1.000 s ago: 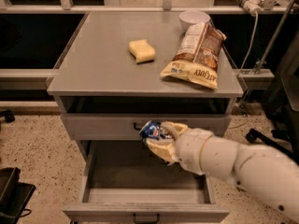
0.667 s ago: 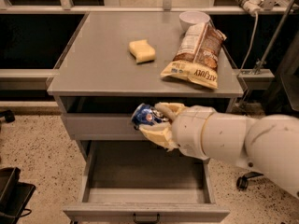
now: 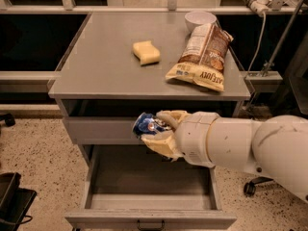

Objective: Pick pepsi can from middle drawer and place on counter

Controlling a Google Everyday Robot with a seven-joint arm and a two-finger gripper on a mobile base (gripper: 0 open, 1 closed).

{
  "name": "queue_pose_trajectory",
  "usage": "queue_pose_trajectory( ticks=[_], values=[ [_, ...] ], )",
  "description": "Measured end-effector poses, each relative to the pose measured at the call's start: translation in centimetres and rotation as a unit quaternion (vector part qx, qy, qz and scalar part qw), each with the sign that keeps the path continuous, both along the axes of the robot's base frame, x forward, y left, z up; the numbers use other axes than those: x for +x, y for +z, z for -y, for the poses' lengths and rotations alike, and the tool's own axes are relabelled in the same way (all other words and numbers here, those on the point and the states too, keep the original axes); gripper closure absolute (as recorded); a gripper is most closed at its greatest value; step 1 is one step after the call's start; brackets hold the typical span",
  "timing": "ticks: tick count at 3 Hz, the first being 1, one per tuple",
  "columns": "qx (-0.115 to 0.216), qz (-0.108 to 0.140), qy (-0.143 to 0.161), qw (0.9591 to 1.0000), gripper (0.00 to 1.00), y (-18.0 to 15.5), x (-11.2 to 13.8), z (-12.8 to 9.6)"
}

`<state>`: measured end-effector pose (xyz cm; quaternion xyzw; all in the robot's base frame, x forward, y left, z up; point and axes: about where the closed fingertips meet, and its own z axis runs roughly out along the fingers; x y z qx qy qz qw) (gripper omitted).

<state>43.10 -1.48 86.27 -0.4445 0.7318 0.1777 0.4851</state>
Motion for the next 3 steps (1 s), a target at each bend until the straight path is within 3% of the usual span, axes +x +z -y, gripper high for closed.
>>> queue_pose_trajectory(
  ticks=[1,2,3],
  values=[
    [0.013,-0.003,0.006,0.9999,1.0,-0.2,0.6,-0.3],
    [-0.026,0.012,0.017,0.9995,1.0,1.6,3.3,0.3],
    [-0.067,0.045,0.037,0.996,1.0,5.4,7.7,0.3]
  ],
)
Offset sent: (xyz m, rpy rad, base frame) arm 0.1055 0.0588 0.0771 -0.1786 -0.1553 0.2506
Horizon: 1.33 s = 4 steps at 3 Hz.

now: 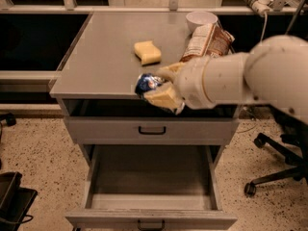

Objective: Pick pepsi can from middle drawer and place on counter

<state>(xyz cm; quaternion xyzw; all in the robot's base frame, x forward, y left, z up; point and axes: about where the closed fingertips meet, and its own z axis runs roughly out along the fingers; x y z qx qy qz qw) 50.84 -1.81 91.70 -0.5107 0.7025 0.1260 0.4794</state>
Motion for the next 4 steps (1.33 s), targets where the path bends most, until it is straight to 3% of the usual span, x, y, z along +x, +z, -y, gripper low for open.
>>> queue_pose_trajectory(
  ticks=[1,2,3,4],
  values=[
    [-0.04,0.022,0.019,0.9988,1.0,3.5,4.1,-0.8],
    [-0.059,0.023,0.051,0.9967,1.0,4.4,7.9,-3.6],
    [-0.065,0.009,0.105,0.9923,1.0,3.6,10.7,-8.8],
    [-0.064,-0.008,0.17,0.9833,1.0,1.6,12.2,-16.0]
  ],
)
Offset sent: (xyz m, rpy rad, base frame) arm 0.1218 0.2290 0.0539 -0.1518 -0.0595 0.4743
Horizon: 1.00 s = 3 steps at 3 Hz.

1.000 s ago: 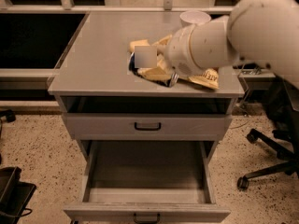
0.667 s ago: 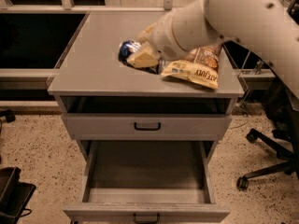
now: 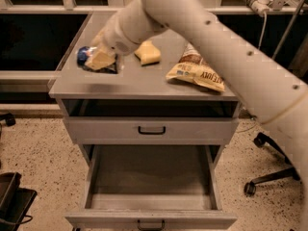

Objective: Pick pepsi can from middle drawer and place on counter

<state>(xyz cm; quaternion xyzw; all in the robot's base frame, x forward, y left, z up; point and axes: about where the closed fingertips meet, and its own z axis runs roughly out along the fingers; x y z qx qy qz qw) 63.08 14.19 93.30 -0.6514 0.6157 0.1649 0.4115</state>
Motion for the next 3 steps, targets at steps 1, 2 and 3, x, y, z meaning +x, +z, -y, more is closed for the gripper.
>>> queue_pose_trajectory(
  ticks=[1,2,3],
  values=[
    [0.006,-0.022,0.05,0.9985,1.0,-2.3,0.6,-5.4],
    [0.007,-0.024,0.059,0.998,0.81,-2.4,0.5,-6.6],
    [0.007,-0.024,0.059,0.998,0.58,-2.4,0.5,-6.6]
  ],
)
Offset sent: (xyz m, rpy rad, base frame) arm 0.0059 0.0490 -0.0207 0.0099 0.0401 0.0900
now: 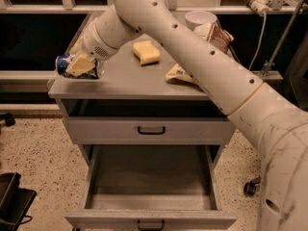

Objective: Pick pepsi can from middle drawer and place on counter

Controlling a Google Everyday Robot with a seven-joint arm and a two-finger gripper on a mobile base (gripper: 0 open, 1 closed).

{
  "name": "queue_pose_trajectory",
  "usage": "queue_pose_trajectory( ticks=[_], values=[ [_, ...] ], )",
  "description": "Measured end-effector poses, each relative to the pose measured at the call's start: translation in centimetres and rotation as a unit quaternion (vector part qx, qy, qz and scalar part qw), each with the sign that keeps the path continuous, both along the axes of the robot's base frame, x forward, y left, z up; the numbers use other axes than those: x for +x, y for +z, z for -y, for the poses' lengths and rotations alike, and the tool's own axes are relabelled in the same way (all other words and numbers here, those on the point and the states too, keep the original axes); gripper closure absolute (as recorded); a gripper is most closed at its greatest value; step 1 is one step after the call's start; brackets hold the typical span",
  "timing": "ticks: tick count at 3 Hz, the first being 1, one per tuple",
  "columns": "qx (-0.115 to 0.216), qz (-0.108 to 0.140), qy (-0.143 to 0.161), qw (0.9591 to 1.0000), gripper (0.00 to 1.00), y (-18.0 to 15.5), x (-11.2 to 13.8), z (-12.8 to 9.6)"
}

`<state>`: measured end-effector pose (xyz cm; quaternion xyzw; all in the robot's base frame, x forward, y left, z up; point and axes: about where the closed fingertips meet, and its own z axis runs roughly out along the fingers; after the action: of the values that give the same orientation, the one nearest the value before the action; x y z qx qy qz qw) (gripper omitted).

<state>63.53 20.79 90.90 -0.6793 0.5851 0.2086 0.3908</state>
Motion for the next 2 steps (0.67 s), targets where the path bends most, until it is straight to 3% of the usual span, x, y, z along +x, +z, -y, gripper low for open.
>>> queue_pose_trajectory(
  ticks=[1,2],
  values=[
    [-0.022,0.006,-0.023,0.9995,0.35,0.0,0.1,1.5],
    [-0.044,0.02,-0.068,0.9965,0.12,1.0,1.6,4.8]
  ],
)
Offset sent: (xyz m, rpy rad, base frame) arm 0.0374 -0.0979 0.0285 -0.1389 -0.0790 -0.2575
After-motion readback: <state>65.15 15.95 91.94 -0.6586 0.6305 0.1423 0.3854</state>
